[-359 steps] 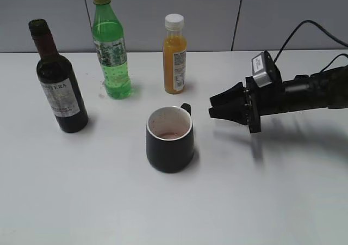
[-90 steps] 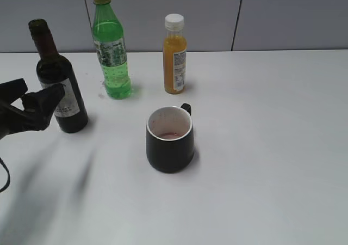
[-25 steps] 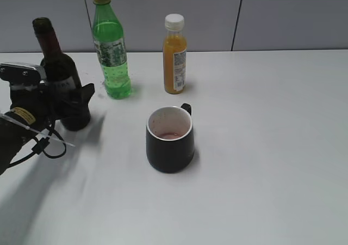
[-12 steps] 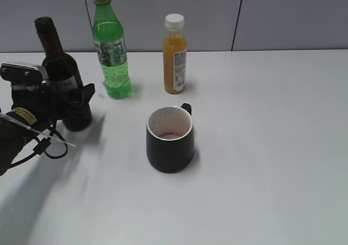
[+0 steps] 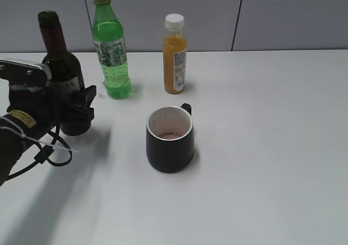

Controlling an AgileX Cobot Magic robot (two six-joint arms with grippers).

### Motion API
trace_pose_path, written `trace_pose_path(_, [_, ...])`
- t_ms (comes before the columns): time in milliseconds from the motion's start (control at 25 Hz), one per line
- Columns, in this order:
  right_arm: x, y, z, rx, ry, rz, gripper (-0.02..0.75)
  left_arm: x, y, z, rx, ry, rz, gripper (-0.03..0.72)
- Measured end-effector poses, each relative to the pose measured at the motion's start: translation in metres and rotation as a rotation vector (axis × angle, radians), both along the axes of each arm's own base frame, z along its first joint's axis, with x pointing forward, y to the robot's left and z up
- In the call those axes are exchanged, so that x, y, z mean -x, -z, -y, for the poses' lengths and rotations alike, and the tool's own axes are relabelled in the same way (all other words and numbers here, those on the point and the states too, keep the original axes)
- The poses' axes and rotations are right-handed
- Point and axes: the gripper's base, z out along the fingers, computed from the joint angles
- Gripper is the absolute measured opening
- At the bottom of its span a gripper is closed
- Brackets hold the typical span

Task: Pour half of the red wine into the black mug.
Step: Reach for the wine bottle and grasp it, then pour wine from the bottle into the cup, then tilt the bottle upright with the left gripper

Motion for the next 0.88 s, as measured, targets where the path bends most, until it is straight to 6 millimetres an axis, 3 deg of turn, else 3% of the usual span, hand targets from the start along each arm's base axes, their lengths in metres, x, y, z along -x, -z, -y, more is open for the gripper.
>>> trace_pose_path(200, [0.0,0.0,0.0,-0.001,0.0,0.0,0.585,0.014,-0.01,0.018,-0.061,-0.015,0.027,0.533])
trace_pose_path(600, [0.0,0.0,0.0,-0.002,0.001,0.0,0.585,0.04,-0.007,0.056,-0.241,0.022,0.022,0.533])
trace_pose_path(880, [0.0,0.0,0.0,-0.001,0.0,0.0,0.585,0.045,-0.006,0.061,-0.342,0.031,0.028,0.533])
